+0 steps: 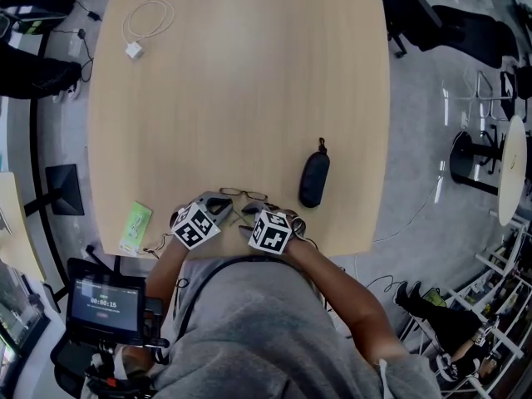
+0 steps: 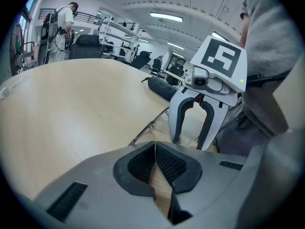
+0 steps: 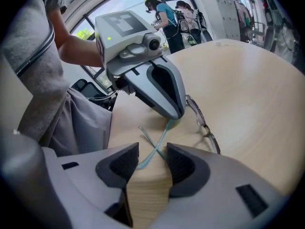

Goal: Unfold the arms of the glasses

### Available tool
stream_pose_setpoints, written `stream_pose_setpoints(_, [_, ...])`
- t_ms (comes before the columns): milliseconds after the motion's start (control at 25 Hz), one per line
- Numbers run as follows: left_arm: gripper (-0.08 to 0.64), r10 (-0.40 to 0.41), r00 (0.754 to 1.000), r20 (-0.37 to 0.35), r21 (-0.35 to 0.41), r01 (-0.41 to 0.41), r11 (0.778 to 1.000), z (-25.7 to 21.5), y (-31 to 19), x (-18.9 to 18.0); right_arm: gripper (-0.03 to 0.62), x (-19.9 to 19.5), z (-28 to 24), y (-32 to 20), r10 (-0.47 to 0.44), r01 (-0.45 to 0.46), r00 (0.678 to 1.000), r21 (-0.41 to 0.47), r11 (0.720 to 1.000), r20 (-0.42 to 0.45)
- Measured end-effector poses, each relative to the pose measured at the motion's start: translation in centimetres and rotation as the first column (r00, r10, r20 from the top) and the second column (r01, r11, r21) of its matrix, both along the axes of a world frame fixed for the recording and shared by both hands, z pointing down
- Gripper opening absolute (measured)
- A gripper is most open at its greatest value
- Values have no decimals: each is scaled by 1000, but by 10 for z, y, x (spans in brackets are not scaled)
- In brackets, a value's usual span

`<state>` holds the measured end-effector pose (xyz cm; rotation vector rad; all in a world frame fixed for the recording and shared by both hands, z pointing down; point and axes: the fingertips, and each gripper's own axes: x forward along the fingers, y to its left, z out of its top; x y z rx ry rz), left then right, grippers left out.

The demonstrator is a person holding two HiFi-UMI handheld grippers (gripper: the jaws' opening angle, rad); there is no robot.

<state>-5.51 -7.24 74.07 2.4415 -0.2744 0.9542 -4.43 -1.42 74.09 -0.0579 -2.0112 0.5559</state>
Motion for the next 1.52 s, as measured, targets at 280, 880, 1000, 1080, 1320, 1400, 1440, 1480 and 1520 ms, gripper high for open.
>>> stream_pose_setpoints(280, [6,11,1000,21,2,-11,1000,5,-2,-3,169,40,5,16,-19,15,995,-39,999,-94])
stream_pose_setpoints(880, [6,146,986,81,45,-150,988,24,13,-22,169,55,18,0,140,-142,983,-8,990,-120])
stream_pose_setpoints(1000, [7,137,990,19,47,-138,989,-10,34,-27,169,47,-14,16,215,-214,975,18,977,-62])
stream_pose_setpoints(1080, [6,110,993,-41,53,-108,993,-33,34,-27,169,43,-35,15,292,-292,956,21,956,-10])
stream_pose_setpoints(1320, [6,-48,970,-237,76,68,995,-89,-15,-21,167,31,-94,-38,522,-527,818,-47,848,243])
stream_pose_setpoints(1400, [6,-92,954,-285,115,129,985,-118,-8,-21,133,29,-132,-40,518,-548,780,-17,836,350])
stream_pose_setpoints(1440, [6,-111,944,-311,141,161,977,-136,2,-19,71,32,-155,-37,495,-549,769,22,835,405])
stream_pose_setpoints(1480, [6,-126,933,-337,168,191,967,-153,11,-16,30,37,-177,-32,468,-552,756,61,831,458])
stream_pose_setpoints(1520, [6,-140,923,-359,193,220,956,-169,20,-15,11,42,-197,-28,445,-559,740,94,824,504])
